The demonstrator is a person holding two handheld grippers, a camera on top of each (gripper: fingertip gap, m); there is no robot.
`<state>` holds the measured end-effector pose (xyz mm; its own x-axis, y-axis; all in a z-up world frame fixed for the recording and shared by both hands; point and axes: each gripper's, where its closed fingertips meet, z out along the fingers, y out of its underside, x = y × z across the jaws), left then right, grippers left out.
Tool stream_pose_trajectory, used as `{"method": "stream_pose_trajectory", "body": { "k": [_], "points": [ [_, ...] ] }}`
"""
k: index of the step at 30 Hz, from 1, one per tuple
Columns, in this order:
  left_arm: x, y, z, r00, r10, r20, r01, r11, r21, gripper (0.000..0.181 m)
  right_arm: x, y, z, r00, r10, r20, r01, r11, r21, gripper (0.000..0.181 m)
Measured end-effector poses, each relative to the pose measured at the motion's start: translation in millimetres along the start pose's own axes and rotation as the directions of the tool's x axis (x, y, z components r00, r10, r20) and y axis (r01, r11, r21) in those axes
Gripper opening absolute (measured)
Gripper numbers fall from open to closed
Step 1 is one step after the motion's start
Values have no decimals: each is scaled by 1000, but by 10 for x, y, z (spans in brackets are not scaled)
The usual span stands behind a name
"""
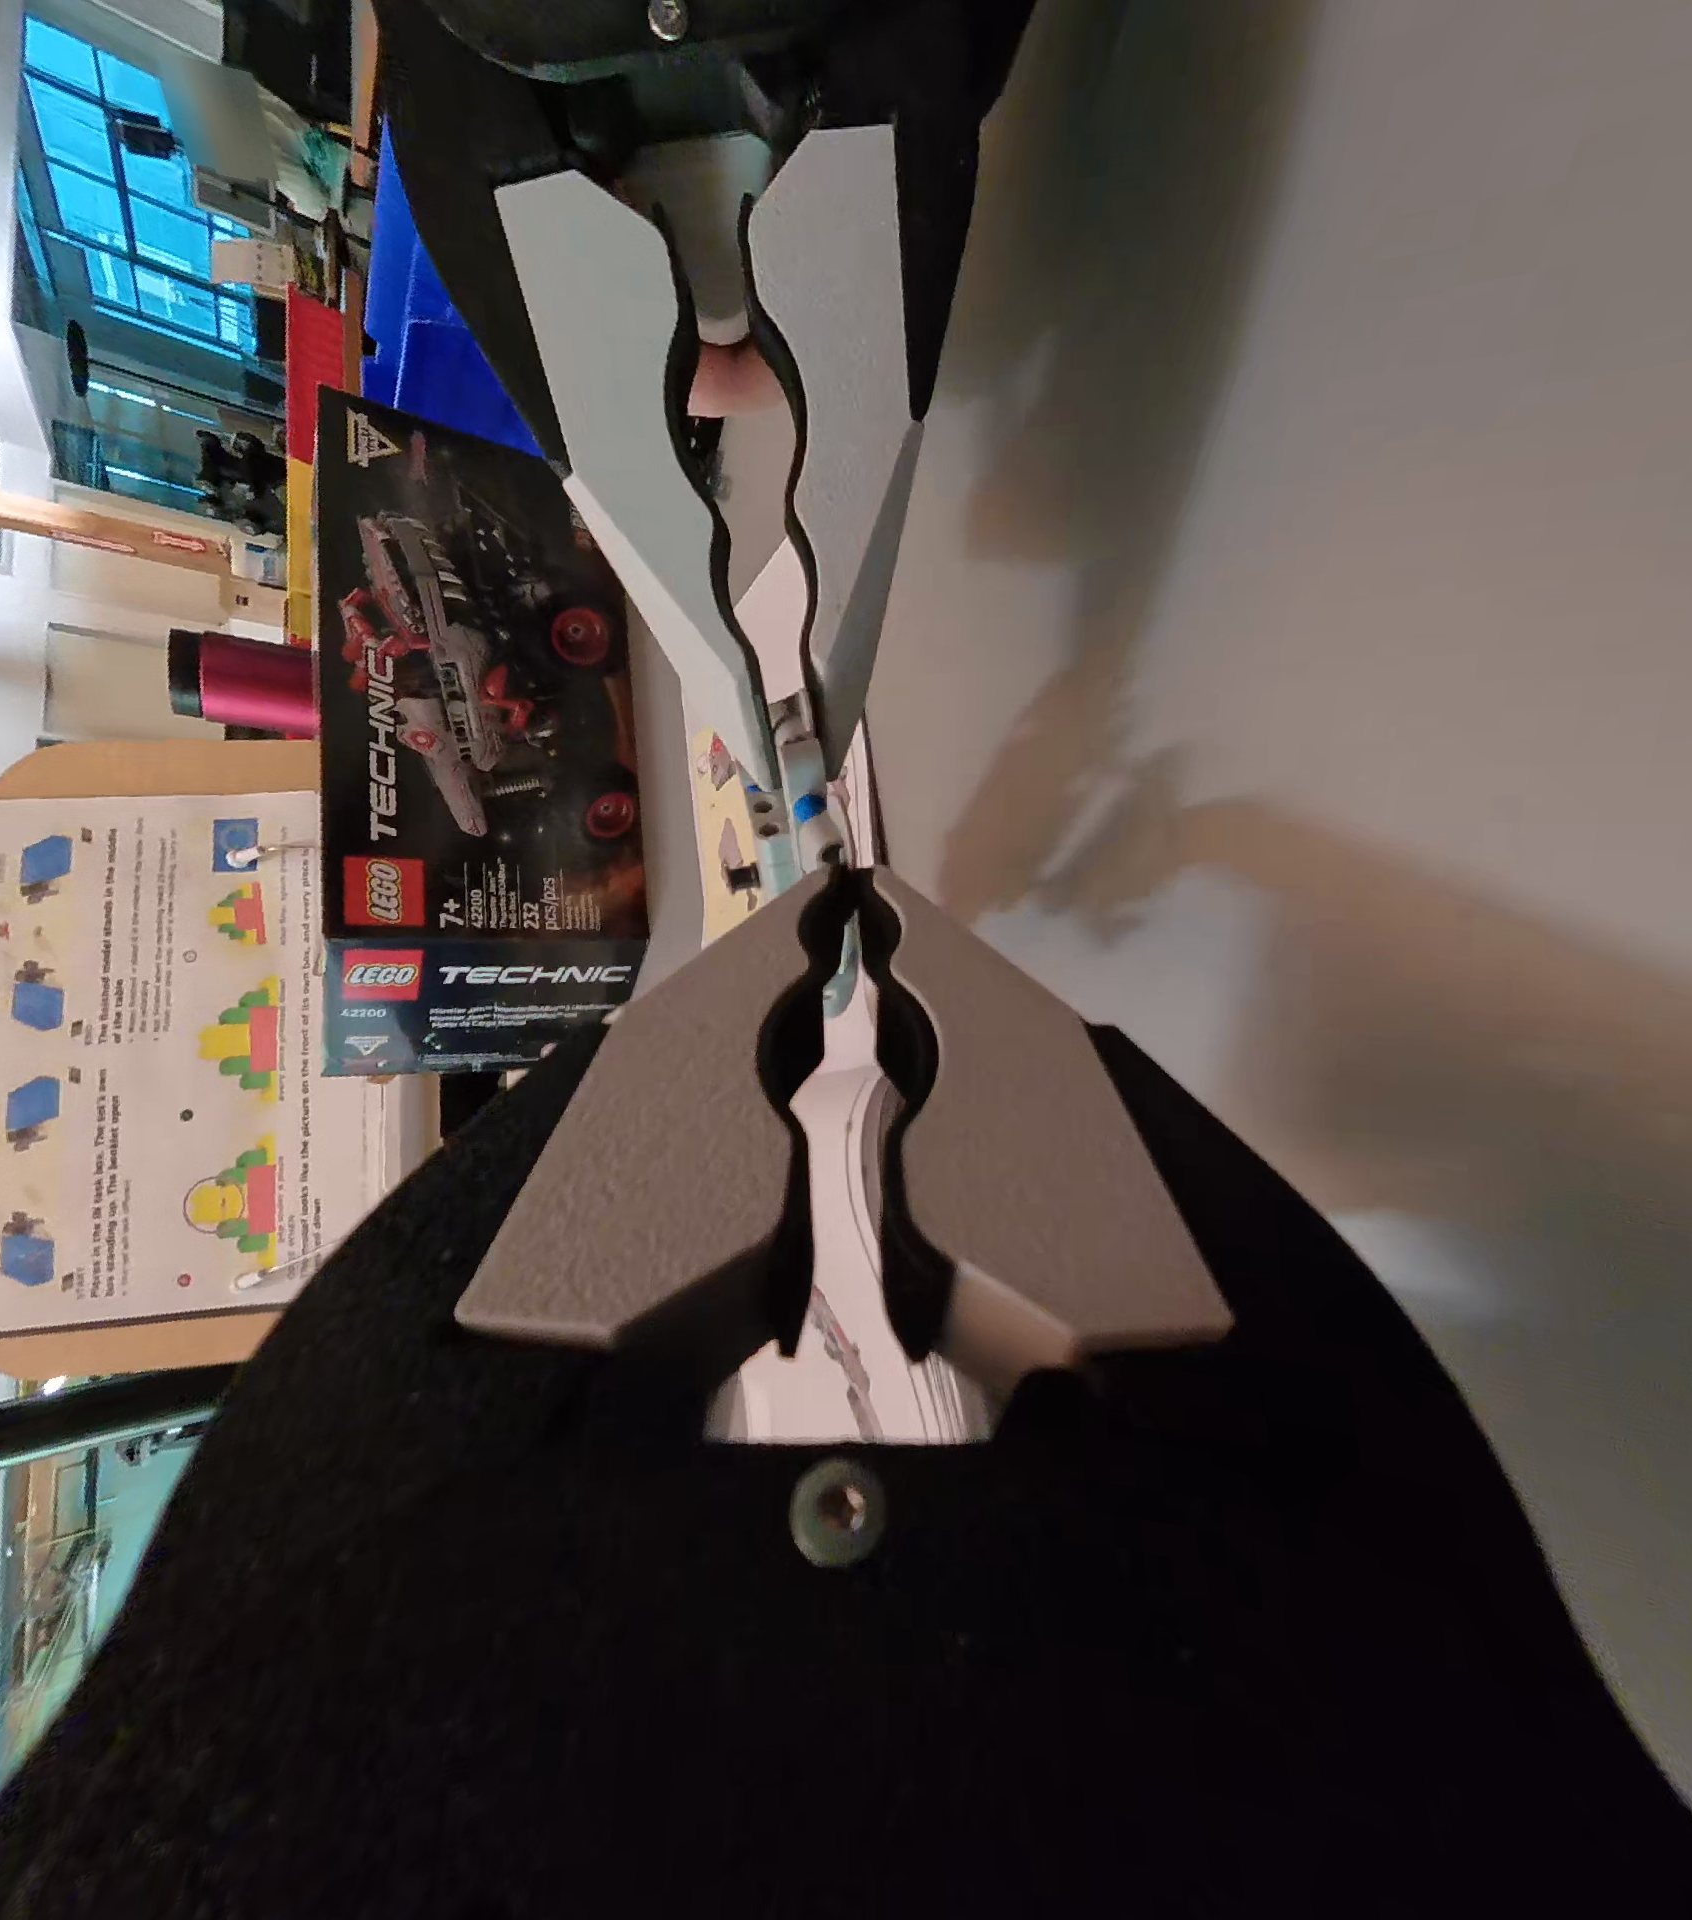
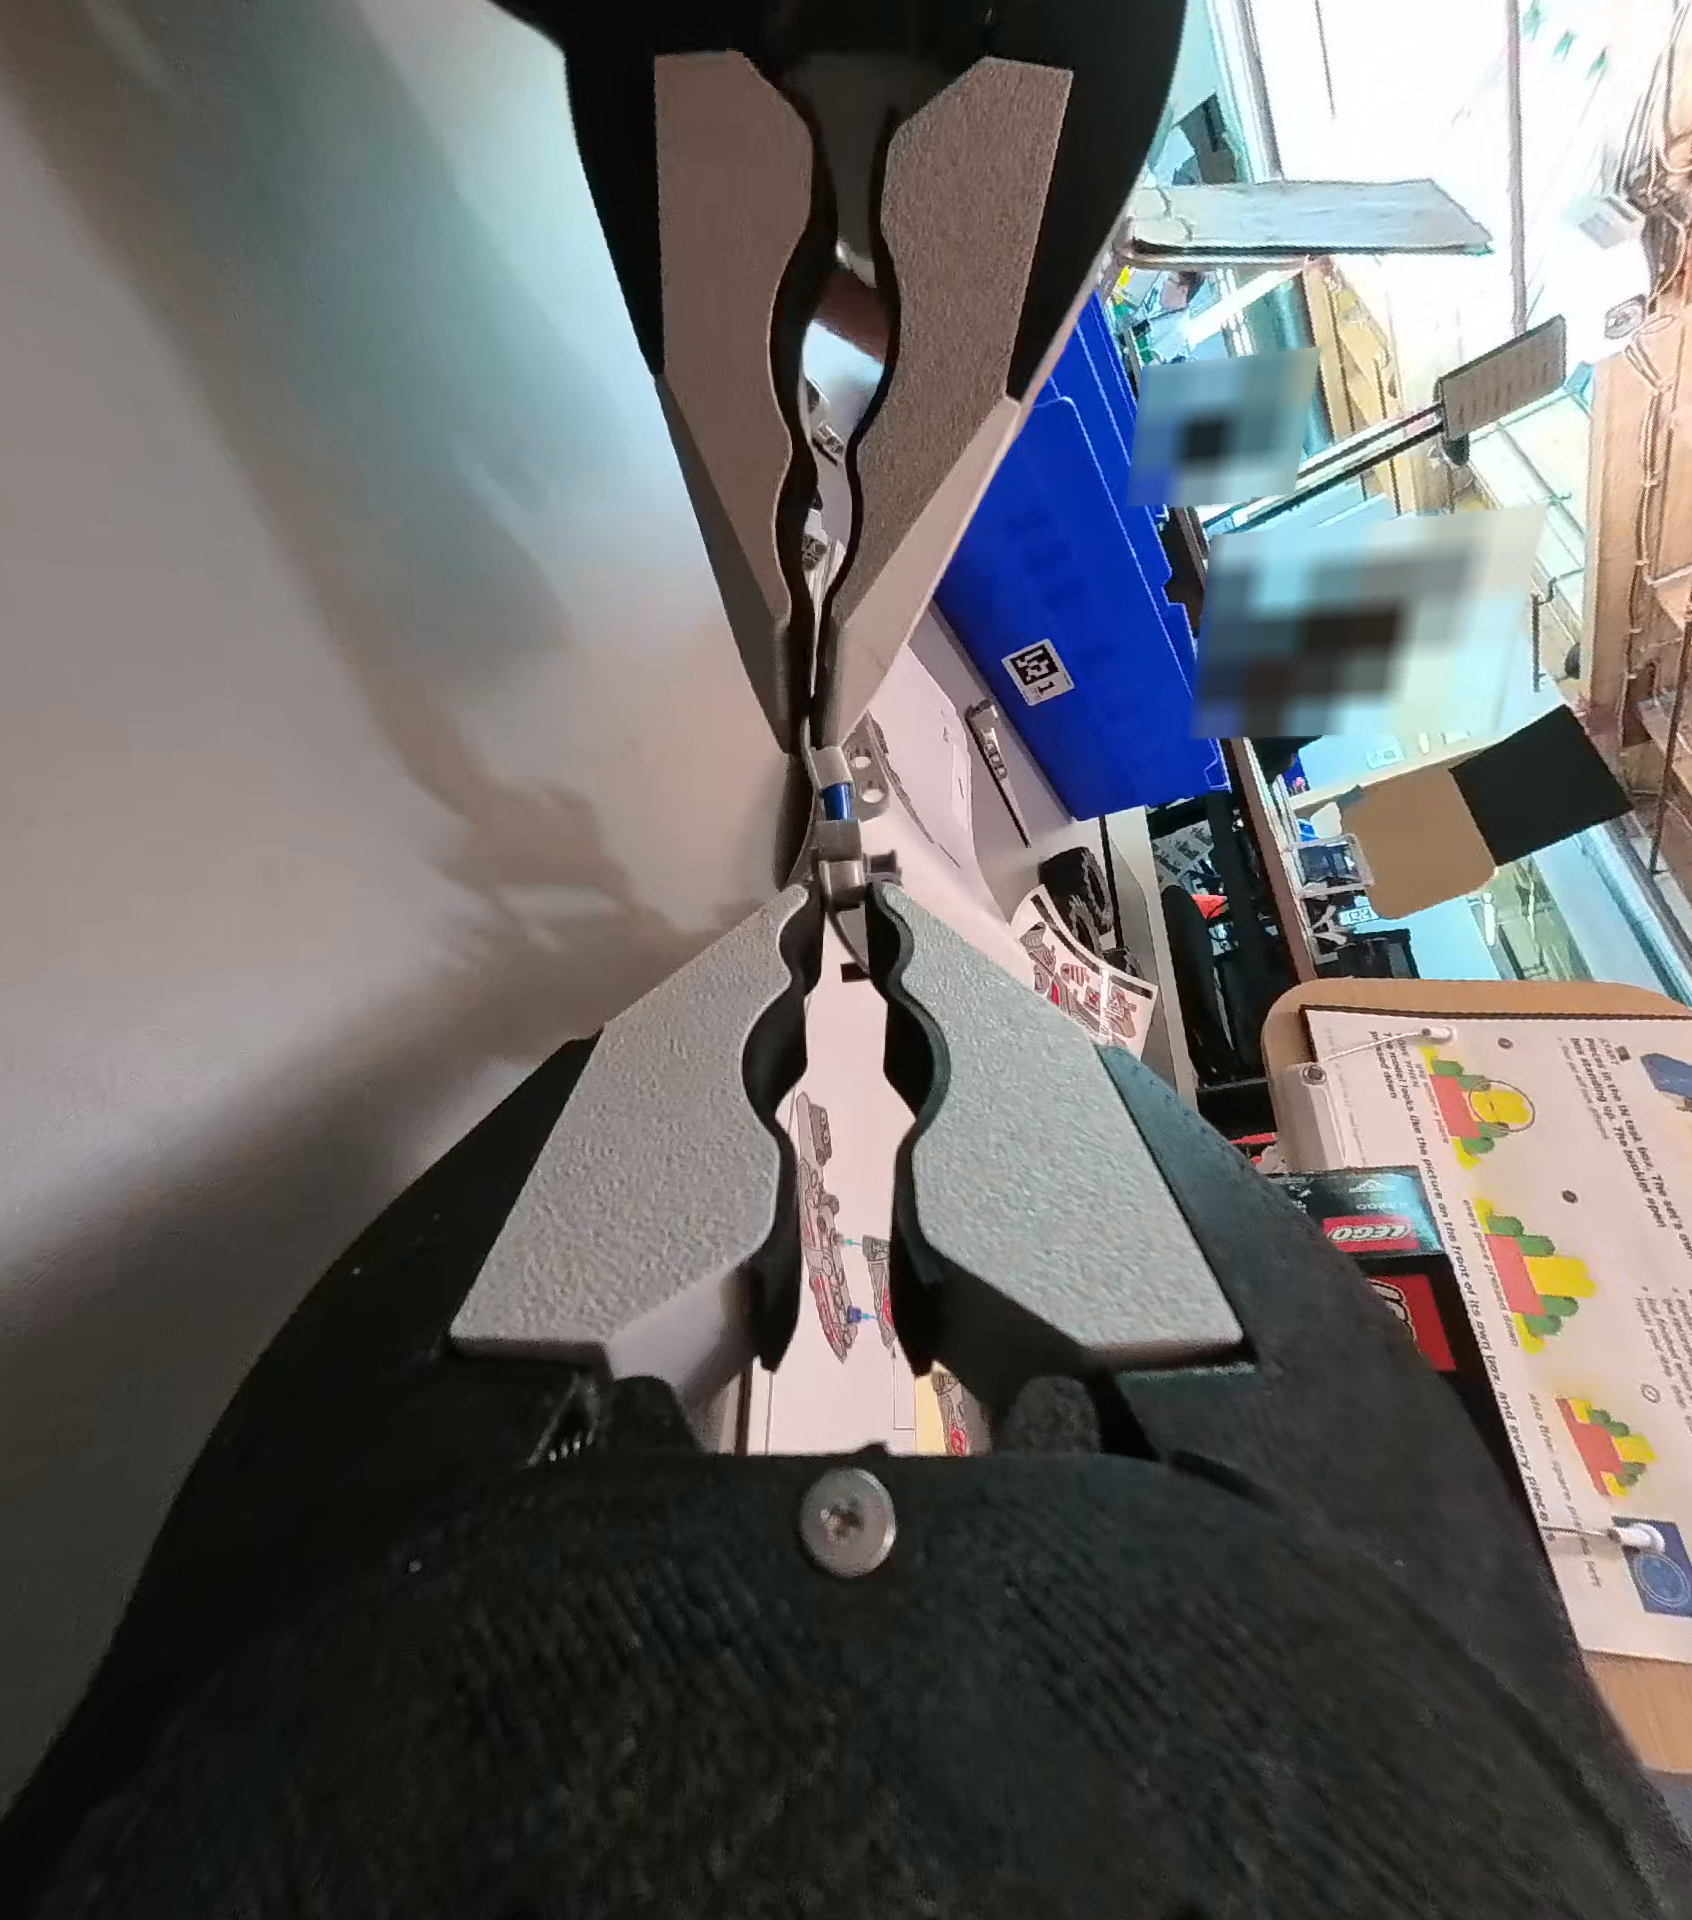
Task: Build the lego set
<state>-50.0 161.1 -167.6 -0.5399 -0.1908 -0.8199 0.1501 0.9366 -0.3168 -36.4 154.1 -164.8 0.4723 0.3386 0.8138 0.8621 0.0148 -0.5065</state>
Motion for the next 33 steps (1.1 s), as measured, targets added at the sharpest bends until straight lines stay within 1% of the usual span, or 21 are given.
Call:
{"method": "stream_pose_trajectory", "body": {
  "k": [4, 7, 10, 12, 16, 18, 21, 26, 30, 33],
  "points": [
    [-28, -29, -38, 1000, -20, 22, 19, 999, 36, 0, 5, -43, -20, 1000, 1, 4, -1, 1000, 10, 5],
    [6, -35, -65, 998, -60, -4, 60, 997, 46, 0, -44, -85, -16, 999, -15, 32, 15, 1000, 5, 5],
    [54, -10, -56, 996, -69, -47, 70, 997, 13, 0, -89, -80, 12, 998, -40, 47, 41, 998, -40, 5],
    [102, -8, -50, 993, -78, -92, 78, 997, 1, 0, -122, -74, 25, 997, -44, 58, 46, 998, -47, 5],
    [259, 39, -25, 973, -49, -224, 40, 998, -43, 0, -272, -27, 78, 974, -199, 109, 210, 972, -102, 5],
    [328, 29, -45, 950, -46, -309, 35, 999, -39, 0, -318, -55, 93, 949, -289, 128, 303, 948, -103, 5],
    [336, 57, -23, 937, -15, -350, -7, 998, -60, 0, -336, -39, 113, 914, -380, 141, 399, 905, -150, 5],
    [357, 75, 40, 935, 0, -354, -46, 991, -123, 0, -358, 14, 130, 925, -350, 147, 375, 903, -210, 5],
    [353, 91, 37, 939, 39, -342, -81, 991, -107, 0, -359, 7, 150, 938, -322, 130, 343, 918, -200, 5],
    [373, 97, 48, 937, 65, -344, -100, 991, -85, 0, -378, 10, 159, 931, -340, 132, 360, 913, -190, 5]
  ]
}}
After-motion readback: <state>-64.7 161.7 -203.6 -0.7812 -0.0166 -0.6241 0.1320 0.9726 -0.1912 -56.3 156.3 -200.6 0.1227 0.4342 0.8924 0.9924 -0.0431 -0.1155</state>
